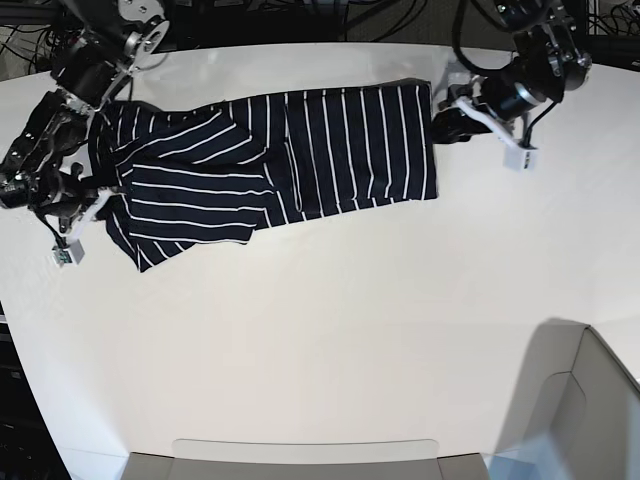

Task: Fold the T-shirt properly
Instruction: 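Grasp the sleeve end with the right gripper and fold it inward, then lift the strip end with the right gripper and fold it toward the left gripper, then press the folded bundle flat with the right gripper and release, then grasp the bundle edges with both grippers and lift it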

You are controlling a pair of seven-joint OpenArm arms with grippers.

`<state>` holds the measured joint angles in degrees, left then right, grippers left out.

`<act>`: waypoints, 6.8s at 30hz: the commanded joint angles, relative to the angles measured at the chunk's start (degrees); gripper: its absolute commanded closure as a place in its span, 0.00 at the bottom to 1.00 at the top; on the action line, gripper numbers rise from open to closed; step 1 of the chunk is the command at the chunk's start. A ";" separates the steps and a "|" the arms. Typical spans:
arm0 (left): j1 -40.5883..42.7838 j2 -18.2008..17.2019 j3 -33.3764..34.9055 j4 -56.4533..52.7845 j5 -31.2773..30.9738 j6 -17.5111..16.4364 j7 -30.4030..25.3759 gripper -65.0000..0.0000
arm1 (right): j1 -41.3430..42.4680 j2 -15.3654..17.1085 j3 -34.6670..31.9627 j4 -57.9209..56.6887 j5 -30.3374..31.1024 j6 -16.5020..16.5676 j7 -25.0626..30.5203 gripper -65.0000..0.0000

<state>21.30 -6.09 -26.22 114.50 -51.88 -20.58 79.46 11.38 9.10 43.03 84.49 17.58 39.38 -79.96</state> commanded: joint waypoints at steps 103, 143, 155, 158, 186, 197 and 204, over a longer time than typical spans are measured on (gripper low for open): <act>3.18 -1.43 -10.84 -2.89 -0.74 0.31 0.14 0.72 | -11.86 -9.24 -60.83 19.12 -1.54 -39.68 17.77 1.00; 2.83 -1.43 -9.43 -3.42 -0.74 0.40 -0.47 0.72 | -0.96 -1.85 -69.62 33.53 1.54 -49.09 17.85 0.57; 2.66 -1.43 -13.04 -3.42 -0.74 0.40 -0.56 0.72 | -5.71 2.37 -75.51 26.59 10.42 -38.80 14.16 0.57; 1.25 -1.43 -17.34 -3.42 -0.74 0.40 -0.03 0.72 | -6.67 3.60 -80.78 27.47 13.23 -30.98 10.47 0.57; -5.78 -9.96 25.56 1.59 -4.61 0.49 -1.79 1.00 | 3.35 9.93 -47.73 5.05 12.70 -30.28 10.29 1.00; -12.20 -9.17 41.91 -7.82 15.70 9.02 -0.38 1.00 | -3.42 13.71 -59.16 8.22 12.79 -30.28 10.12 1.00; -19.41 -3.80 23.10 -12.92 16.05 22.64 -3.90 1.00 | -8.78 17.67 -75.77 22.72 13.05 -30.28 10.12 1.00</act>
<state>2.79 -9.76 -2.72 100.31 -34.96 1.69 75.35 1.67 26.50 -33.28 106.04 30.98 9.06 -70.63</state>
